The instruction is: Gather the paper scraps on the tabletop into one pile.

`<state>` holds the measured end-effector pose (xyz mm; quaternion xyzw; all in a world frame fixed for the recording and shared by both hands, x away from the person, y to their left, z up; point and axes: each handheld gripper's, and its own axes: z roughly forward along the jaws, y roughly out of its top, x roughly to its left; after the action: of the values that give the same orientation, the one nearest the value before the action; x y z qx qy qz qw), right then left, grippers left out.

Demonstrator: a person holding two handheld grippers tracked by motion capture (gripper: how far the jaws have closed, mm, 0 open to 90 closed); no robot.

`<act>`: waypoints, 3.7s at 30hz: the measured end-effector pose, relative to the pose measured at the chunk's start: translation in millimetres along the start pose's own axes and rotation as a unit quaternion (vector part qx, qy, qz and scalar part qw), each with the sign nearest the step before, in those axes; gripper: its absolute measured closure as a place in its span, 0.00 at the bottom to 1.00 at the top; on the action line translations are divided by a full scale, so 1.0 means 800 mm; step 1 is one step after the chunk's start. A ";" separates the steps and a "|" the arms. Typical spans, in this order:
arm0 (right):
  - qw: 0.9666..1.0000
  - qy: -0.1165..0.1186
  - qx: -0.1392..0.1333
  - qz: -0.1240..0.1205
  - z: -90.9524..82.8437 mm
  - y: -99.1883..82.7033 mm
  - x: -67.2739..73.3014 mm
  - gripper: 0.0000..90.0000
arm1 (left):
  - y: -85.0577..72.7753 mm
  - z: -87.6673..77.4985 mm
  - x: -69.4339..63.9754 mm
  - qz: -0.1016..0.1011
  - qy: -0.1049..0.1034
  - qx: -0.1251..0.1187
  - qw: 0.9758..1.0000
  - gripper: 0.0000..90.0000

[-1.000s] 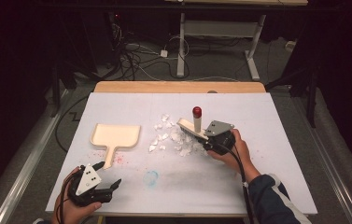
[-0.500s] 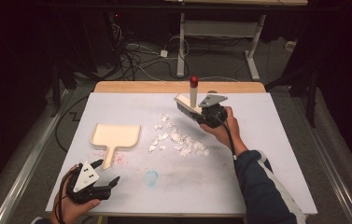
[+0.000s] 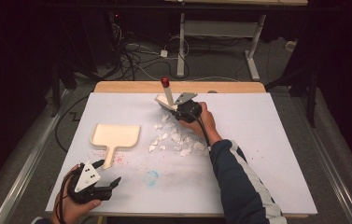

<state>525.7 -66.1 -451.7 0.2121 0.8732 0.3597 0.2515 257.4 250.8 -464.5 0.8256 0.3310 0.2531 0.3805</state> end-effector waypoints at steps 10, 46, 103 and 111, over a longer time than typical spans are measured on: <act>0.995 0.063 -0.037 -0.062 -0.019 -0.018 0.038 0.75 | 0.002 -0.002 -0.004 0.007 0.001 0.003 1.000 0.21; 0.991 0.074 -0.111 -0.027 -0.130 -0.065 0.019 0.76 | 0.016 0.016 0.005 0.034 -0.030 -0.003 0.999 0.21; 0.972 0.031 -0.056 0.227 -0.089 -0.035 0.163 0.75 | 0.010 -0.003 -0.009 0.057 0.002 0.014 0.998 0.21; 0.957 -0.030 -0.048 0.283 -0.109 -0.064 0.143 0.75 | 0.012 0.003 -0.011 0.062 -0.012 0.020 0.998 0.21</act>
<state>375.0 -82.0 -468.5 0.4490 0.7513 0.4507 0.1754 256.9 238.6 -459.4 0.8550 0.2797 0.2597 0.3512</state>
